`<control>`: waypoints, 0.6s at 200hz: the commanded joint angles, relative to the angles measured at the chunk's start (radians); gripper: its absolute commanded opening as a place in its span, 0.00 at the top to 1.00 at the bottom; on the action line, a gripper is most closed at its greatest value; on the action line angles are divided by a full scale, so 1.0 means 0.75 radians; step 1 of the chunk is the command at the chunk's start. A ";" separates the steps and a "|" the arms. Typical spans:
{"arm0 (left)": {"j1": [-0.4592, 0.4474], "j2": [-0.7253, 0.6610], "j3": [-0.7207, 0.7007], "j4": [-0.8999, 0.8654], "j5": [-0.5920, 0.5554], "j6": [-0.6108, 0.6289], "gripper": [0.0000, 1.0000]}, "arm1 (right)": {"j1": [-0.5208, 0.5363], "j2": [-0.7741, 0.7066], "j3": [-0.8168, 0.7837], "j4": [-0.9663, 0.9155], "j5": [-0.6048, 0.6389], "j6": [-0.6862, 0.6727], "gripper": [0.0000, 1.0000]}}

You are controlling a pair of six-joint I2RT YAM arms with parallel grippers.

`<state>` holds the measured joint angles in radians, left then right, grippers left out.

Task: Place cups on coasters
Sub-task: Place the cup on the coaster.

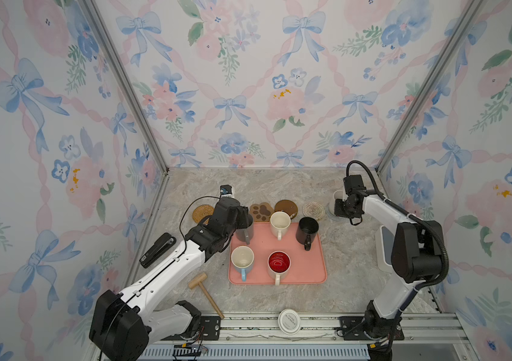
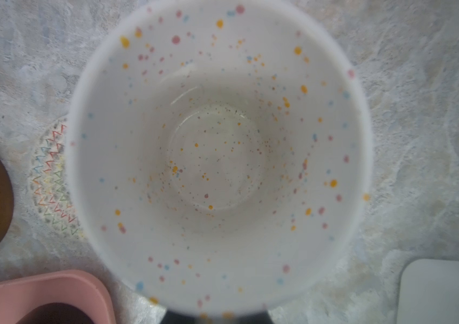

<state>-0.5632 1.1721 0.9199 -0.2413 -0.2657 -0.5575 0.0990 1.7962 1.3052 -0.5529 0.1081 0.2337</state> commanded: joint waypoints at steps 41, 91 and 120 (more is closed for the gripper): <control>-0.006 -0.029 -0.005 -0.003 -0.012 -0.003 0.49 | -0.001 0.006 0.039 0.089 0.026 -0.013 1.00; -0.006 -0.041 -0.012 -0.003 -0.017 0.001 0.49 | 0.002 0.010 0.032 0.091 0.005 -0.002 1.00; -0.007 -0.047 -0.016 -0.002 -0.019 0.003 0.49 | 0.008 0.008 0.030 0.083 -0.002 -0.002 0.93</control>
<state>-0.5632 1.1580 0.9199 -0.2409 -0.2657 -0.5575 0.0998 1.8034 1.3052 -0.5446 0.1101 0.2310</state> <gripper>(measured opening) 0.507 0.182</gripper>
